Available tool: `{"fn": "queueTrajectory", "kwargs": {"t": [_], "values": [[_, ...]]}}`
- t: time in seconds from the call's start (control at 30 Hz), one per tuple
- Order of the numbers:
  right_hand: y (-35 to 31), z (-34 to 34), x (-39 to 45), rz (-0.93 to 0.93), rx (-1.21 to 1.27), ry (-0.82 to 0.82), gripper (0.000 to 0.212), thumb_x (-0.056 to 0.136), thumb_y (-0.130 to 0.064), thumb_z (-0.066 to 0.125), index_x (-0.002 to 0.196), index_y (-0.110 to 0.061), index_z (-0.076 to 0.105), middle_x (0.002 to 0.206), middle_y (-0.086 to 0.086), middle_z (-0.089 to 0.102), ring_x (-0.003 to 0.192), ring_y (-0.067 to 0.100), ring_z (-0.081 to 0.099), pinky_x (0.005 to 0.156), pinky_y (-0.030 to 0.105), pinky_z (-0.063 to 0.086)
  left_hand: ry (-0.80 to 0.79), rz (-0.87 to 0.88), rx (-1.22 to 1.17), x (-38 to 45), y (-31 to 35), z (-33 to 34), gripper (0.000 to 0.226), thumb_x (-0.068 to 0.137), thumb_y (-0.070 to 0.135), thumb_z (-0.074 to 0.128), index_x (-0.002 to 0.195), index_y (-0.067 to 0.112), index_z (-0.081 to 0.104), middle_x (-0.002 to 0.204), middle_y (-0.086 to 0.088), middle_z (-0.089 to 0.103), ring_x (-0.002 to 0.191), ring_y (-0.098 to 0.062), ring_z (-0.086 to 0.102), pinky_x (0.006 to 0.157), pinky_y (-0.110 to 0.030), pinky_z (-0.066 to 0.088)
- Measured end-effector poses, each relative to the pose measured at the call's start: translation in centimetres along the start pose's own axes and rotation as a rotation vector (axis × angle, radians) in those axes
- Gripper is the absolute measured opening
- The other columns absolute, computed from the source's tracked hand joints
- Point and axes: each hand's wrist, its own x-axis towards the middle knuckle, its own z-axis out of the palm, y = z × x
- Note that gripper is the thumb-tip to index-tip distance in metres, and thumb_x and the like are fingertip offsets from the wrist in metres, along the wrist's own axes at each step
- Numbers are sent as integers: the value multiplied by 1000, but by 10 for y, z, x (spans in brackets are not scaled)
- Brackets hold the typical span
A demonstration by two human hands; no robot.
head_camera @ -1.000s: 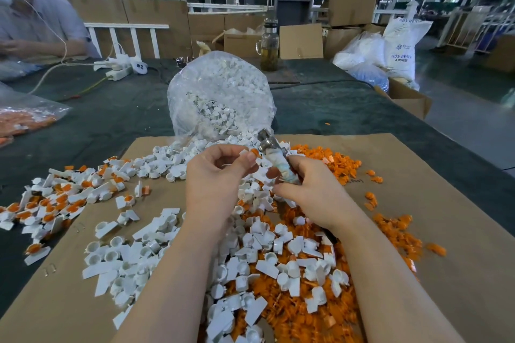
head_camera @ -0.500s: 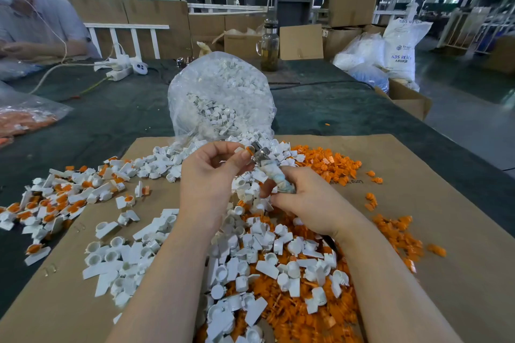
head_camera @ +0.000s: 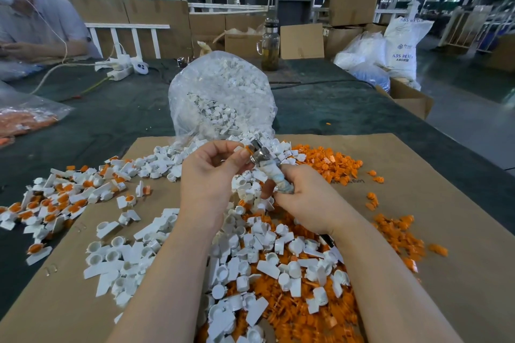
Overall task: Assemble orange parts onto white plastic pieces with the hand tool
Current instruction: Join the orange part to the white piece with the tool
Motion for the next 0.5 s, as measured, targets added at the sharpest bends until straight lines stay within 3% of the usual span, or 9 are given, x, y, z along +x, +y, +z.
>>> {"fn": "queueTrajectory", "kwargs": {"t": [0.3, 0.5], "values": [[4, 4, 3, -17, -66, 35, 7, 88, -14, 58, 88, -18, 63, 70, -10, 56, 52, -6, 51, 44, 12, 34, 5, -13, -5, 1, -2, 0, 11, 83, 1, 71, 81, 12, 69, 68, 5, 72, 63, -8, 69, 65, -18, 55], [8, 9, 4, -27, -205, 126, 2, 86, -20, 59, 84, -19, 57, 73, -5, 59, 62, 9, 53, 51, 26, 39, 54, -157, -118, 1, -3, -3, 4, 84, 5, 71, 86, 9, 71, 71, 1, 74, 63, -9, 71, 62, -19, 56]]}}
